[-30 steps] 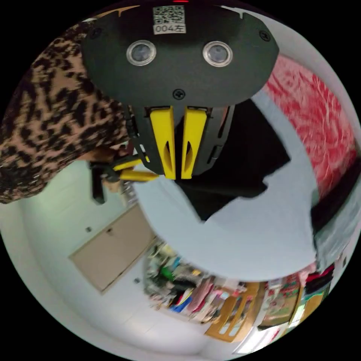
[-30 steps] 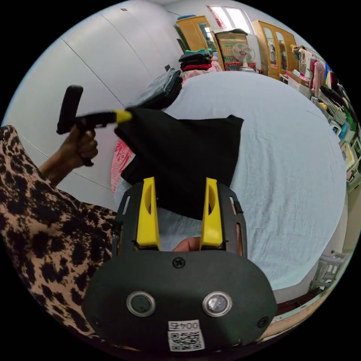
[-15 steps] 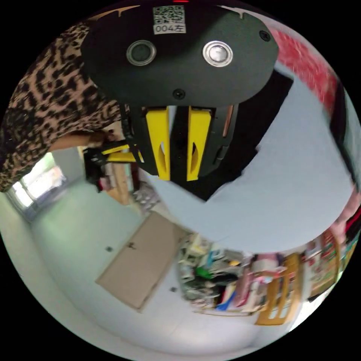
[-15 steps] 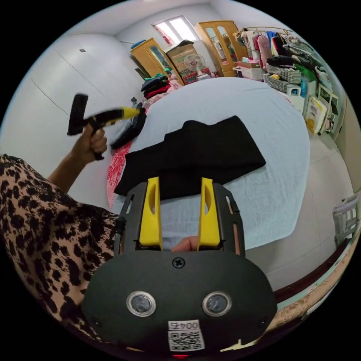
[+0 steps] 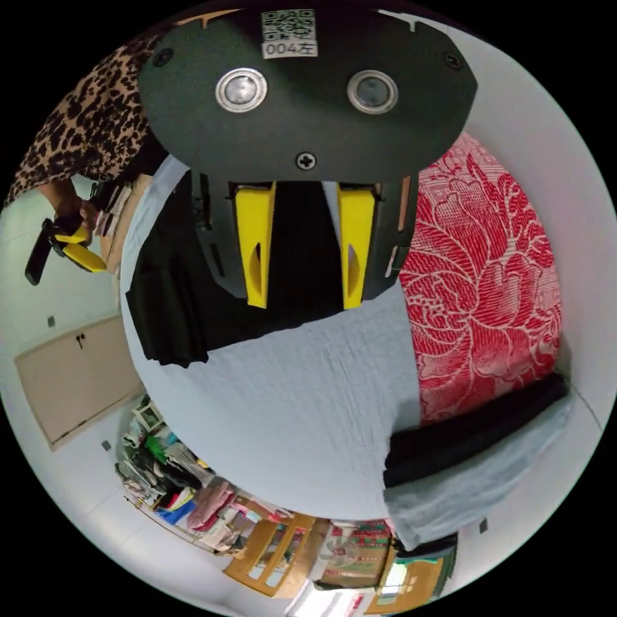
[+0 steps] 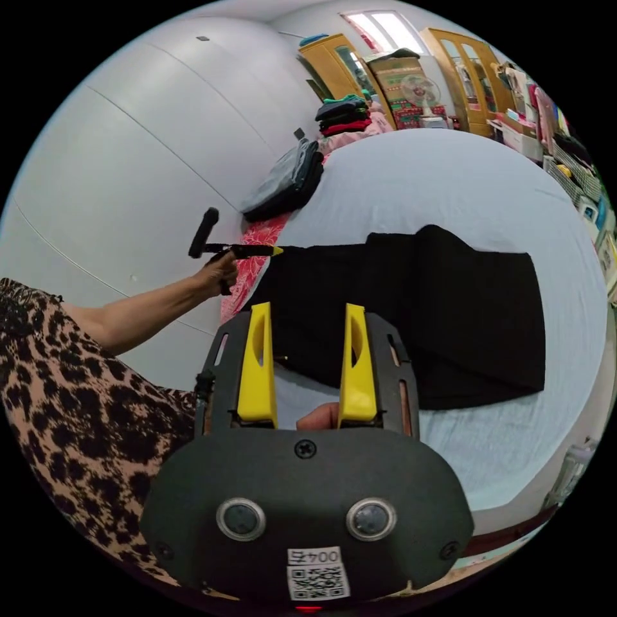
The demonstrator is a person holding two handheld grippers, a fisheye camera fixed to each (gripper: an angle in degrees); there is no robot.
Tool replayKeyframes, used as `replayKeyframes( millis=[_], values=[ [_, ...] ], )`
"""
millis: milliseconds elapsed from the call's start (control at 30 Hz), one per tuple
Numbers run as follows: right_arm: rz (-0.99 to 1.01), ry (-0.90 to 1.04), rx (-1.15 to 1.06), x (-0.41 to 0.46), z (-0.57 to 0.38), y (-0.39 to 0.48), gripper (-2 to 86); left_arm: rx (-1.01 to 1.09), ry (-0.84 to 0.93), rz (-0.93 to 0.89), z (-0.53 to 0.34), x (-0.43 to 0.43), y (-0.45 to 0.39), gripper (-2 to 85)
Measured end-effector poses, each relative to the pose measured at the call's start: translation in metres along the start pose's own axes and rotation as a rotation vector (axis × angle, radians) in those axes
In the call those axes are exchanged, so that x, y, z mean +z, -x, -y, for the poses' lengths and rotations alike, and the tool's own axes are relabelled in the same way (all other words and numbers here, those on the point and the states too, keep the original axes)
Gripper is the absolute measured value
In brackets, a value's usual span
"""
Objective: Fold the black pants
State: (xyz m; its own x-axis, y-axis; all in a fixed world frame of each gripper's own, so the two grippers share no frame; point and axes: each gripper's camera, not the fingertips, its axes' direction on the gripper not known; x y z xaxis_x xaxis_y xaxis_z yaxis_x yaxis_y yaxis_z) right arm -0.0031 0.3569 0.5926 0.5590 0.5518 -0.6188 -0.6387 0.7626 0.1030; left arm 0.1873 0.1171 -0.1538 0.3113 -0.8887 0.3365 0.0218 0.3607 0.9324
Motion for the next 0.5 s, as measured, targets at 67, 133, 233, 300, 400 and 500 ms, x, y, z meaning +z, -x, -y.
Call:
replayKeyframes(
  millis=[67, 133, 233, 300, 400, 500],
  values=[
    [-0.002, 0.008, -0.034, 0.006, 0.017, 0.009, 16.1, 0.020, -0.037, 0.144, -0.008, -0.012, -0.006, 4.8],
    [-0.009, 0.014, -0.075, 0.011, 0.034, 0.017, 16.1, 0.075, -0.158, -0.004, -0.029, -0.047, -0.014, 2.8],
    [0.010, 0.023, -0.147, 0.019, 0.063, 0.027, 16.0, 0.233, -0.228, -0.124, -0.068, -0.089, -0.047, 1.1],
    [-0.008, 0.052, -0.205, 0.024, 0.093, 0.032, 15.8, 0.325, -0.216, -0.205, -0.093, -0.103, -0.070, 0.6],
    [0.000, 0.112, -0.279, 0.035, 0.134, 0.035, 14.9, 0.381, -0.171, -0.306, -0.131, -0.101, -0.099, 0.2],
    [0.015, 0.233, -0.354, 0.062, 0.168, 0.042, 14.8, 0.340, -0.133, -0.324, -0.155, -0.084, -0.105, 0.2]
  ],
)
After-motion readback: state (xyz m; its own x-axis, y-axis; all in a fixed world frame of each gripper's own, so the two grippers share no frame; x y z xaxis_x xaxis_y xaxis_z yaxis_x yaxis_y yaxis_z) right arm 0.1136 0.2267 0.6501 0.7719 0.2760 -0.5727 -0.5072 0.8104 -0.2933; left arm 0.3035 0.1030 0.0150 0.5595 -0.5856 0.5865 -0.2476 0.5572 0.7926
